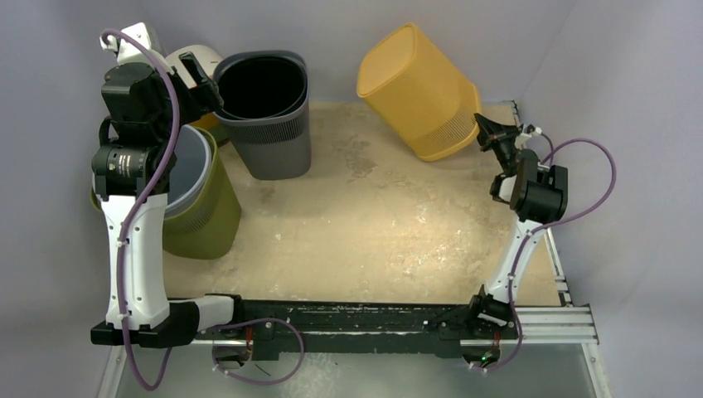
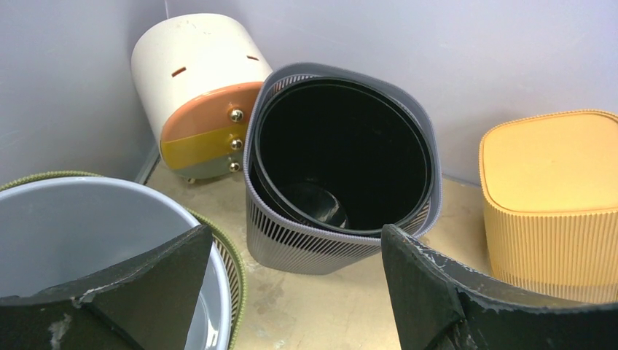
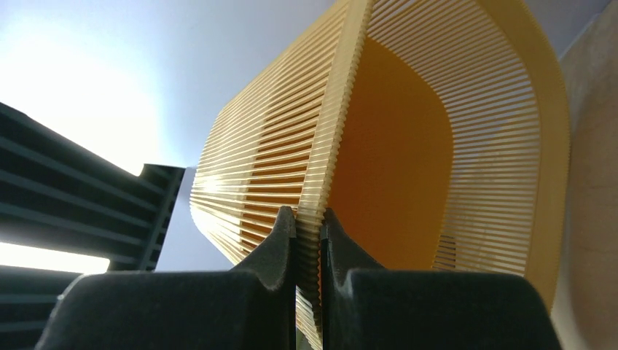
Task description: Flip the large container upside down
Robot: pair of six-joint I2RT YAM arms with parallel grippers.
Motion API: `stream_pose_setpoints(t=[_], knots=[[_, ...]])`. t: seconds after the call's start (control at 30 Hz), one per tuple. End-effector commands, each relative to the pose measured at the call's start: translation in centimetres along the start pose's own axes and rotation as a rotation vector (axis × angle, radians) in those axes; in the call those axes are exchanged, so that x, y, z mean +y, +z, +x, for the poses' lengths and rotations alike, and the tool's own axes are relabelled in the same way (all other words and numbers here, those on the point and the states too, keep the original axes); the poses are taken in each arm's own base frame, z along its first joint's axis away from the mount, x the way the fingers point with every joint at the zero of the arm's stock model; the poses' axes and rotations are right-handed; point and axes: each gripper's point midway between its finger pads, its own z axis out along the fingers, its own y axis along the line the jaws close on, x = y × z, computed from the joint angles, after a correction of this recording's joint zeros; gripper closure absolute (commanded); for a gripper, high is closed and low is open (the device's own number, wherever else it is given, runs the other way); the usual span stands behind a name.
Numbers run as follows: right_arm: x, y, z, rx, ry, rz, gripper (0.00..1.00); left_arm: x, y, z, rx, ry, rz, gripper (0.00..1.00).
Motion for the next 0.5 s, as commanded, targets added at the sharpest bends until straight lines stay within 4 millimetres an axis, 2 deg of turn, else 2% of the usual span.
stream_pose_setpoints(t=[0.0, 0.13, 0.47], knots=[[2.8, -3.6, 2.8, 0.152, -0.320, -0.197, 0.99, -0.4, 0.2, -0.5, -0.031, -0.011, 0.028, 0.17], [0.9, -4.8, 1.6, 0.144, -0.336, -0.152, 0.89, -0.4, 0.5, -0.1, -0.020, -0.006, 0.026, 0.17], [-2.3, -6.6, -0.8, 0.125, -0.345, -0.095, 0.75, -0.4, 1.7, 1.6, 0.001, -0.017, 0.036, 0.17]])
